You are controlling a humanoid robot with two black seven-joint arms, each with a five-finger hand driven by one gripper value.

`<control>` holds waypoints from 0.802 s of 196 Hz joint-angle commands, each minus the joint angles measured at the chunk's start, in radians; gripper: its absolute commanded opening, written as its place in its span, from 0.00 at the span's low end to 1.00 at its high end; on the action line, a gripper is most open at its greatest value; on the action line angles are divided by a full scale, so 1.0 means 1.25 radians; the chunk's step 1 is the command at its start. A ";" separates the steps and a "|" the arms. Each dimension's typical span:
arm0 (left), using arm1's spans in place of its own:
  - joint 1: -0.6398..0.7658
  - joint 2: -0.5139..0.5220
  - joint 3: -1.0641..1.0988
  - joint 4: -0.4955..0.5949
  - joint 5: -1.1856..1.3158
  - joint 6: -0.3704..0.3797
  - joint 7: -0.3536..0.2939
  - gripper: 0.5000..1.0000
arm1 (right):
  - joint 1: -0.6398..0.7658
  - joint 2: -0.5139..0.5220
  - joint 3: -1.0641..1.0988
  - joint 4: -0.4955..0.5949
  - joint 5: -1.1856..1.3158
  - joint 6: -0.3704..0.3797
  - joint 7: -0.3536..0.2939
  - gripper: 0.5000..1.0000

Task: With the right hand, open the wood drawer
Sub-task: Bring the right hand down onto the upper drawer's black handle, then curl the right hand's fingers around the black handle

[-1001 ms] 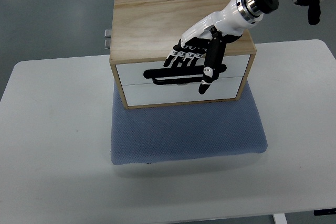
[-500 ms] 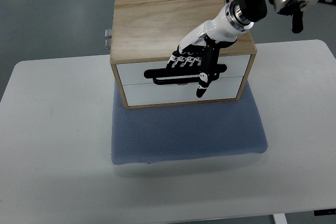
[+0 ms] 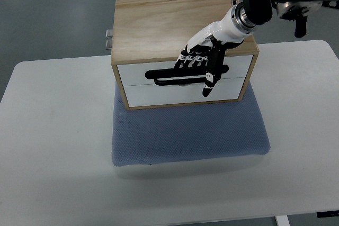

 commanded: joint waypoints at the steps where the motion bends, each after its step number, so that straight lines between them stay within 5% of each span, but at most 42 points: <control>1: 0.000 0.000 0.000 0.000 0.000 0.000 0.000 1.00 | -0.002 0.005 -0.009 0.001 0.000 -0.007 0.001 0.89; 157: 0.000 0.000 0.000 0.001 0.000 0.000 0.000 1.00 | -0.027 0.023 -0.023 0.001 0.001 -0.025 -0.012 0.89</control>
